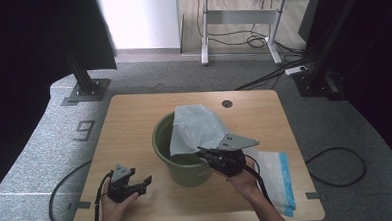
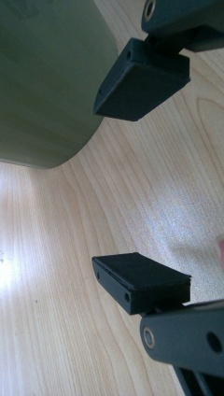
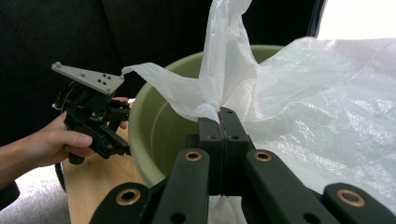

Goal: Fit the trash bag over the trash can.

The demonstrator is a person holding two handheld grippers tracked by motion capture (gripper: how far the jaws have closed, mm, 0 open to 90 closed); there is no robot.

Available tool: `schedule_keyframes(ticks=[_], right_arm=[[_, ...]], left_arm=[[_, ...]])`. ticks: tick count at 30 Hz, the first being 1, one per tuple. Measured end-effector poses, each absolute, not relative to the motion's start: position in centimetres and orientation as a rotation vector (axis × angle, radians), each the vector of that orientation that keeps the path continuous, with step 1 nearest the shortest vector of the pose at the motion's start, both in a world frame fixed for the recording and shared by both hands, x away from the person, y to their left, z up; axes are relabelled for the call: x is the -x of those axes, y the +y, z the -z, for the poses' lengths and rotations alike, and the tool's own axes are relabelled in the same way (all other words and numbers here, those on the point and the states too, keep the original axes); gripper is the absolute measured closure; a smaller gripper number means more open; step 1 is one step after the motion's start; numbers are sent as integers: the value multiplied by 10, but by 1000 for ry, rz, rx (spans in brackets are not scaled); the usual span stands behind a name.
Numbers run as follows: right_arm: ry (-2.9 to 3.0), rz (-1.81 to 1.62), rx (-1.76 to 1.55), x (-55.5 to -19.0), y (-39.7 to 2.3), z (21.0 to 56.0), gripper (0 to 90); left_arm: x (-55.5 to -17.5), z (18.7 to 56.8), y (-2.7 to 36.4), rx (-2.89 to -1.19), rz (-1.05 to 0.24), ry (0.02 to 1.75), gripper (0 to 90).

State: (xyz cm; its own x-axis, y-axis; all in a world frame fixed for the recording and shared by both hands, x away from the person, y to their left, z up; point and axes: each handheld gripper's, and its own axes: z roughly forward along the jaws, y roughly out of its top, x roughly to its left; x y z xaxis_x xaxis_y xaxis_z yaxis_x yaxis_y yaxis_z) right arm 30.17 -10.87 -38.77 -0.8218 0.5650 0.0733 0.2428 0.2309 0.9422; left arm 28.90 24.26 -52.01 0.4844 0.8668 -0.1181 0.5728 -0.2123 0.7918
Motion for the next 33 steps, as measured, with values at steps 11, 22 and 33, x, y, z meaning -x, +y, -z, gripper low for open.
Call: schedule_keyframes(ticks=[11, 22, 33], right_arm=[[2214, -1627, -671, -290, -111, 382, 573], [2132, -1641, -706, -276, -132, 374, 460], [2031, -1585, -765, -255, -167, 395, 314]], left_arm=[[-289, 521, 243, -1915, -446, 1192, 242], [-289, 520, 243, -1912, -450, 1191, 245], [-289, 521, 242, -1911, -448, 1191, 247]])
